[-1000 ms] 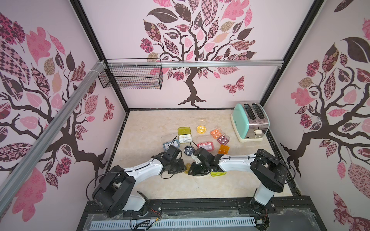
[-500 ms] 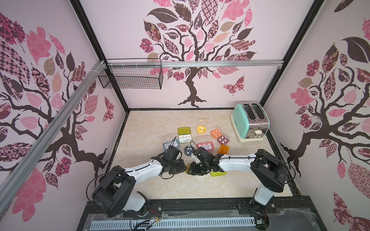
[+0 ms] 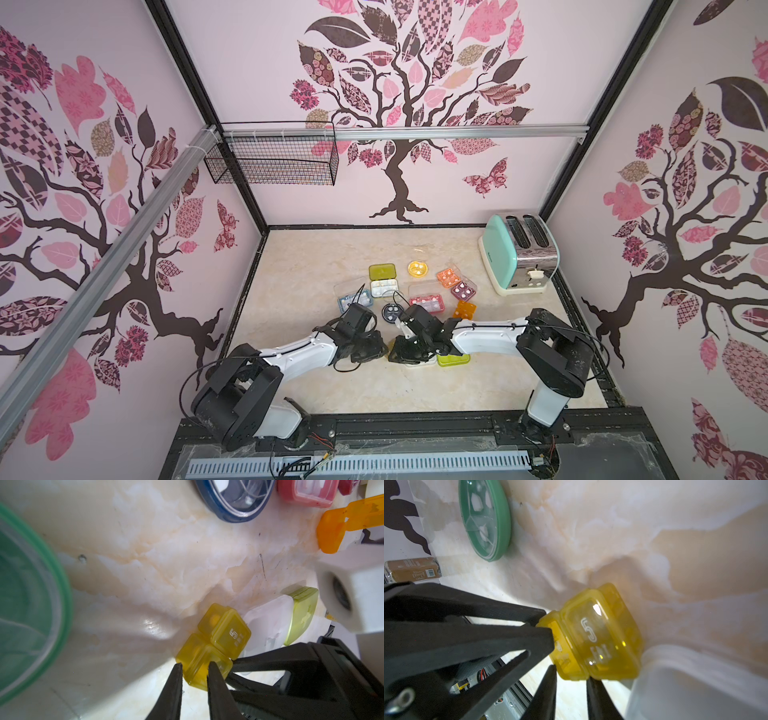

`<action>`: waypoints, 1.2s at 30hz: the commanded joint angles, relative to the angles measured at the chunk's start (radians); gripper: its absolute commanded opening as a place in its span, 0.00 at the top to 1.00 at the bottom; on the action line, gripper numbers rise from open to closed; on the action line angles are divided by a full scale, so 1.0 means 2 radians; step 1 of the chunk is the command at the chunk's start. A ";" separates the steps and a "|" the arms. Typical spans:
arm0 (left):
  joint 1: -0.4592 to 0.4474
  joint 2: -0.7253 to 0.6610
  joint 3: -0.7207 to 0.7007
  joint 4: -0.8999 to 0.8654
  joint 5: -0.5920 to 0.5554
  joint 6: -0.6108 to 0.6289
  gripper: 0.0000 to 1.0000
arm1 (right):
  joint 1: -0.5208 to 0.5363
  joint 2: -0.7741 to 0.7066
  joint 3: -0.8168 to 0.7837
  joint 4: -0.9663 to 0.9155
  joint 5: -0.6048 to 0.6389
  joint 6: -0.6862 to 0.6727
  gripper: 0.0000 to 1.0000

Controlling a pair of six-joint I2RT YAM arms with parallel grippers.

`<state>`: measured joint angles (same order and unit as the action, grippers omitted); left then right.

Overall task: Close pillboxes
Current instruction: Close the lid on the pillbox, then move the pillbox to the center of the board.

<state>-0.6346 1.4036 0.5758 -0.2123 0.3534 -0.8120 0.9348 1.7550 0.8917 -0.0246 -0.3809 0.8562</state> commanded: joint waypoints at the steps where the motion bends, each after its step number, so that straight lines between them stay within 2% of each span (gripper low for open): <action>1: -0.006 0.026 -0.014 -0.017 -0.001 0.002 0.77 | 0.003 0.015 0.019 -0.002 0.015 -0.009 0.74; 5: -0.006 0.020 -0.004 -0.036 -0.006 0.010 0.77 | 0.003 0.005 0.029 -0.017 0.017 -0.017 0.71; 10: -0.004 0.001 0.034 -0.087 -0.025 0.039 0.71 | -0.009 -0.031 0.036 -0.064 0.021 -0.045 0.54; 16: 0.005 0.001 0.102 -0.143 -0.035 0.108 0.62 | -0.053 -0.099 0.022 -0.140 0.028 -0.099 0.48; 20: 0.004 0.027 0.150 -0.171 -0.032 0.169 0.56 | -0.104 -0.135 0.019 -0.203 0.057 -0.143 0.45; 24: 0.004 0.044 0.189 -0.187 -0.041 0.181 0.56 | -0.154 -0.172 0.018 -0.244 0.077 -0.169 0.44; 30: -0.008 0.080 0.260 -0.174 -0.034 0.175 0.58 | -0.244 -0.227 -0.013 -0.244 0.070 -0.172 0.44; 36: -0.026 0.156 0.350 -0.159 -0.015 0.153 0.62 | -0.320 -0.249 -0.044 -0.225 0.059 -0.170 0.51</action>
<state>-0.6708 1.6611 1.2167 -0.5510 0.3016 -0.4953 0.3359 1.2724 0.8211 -0.4603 -0.2577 0.5282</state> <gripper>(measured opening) 0.388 0.502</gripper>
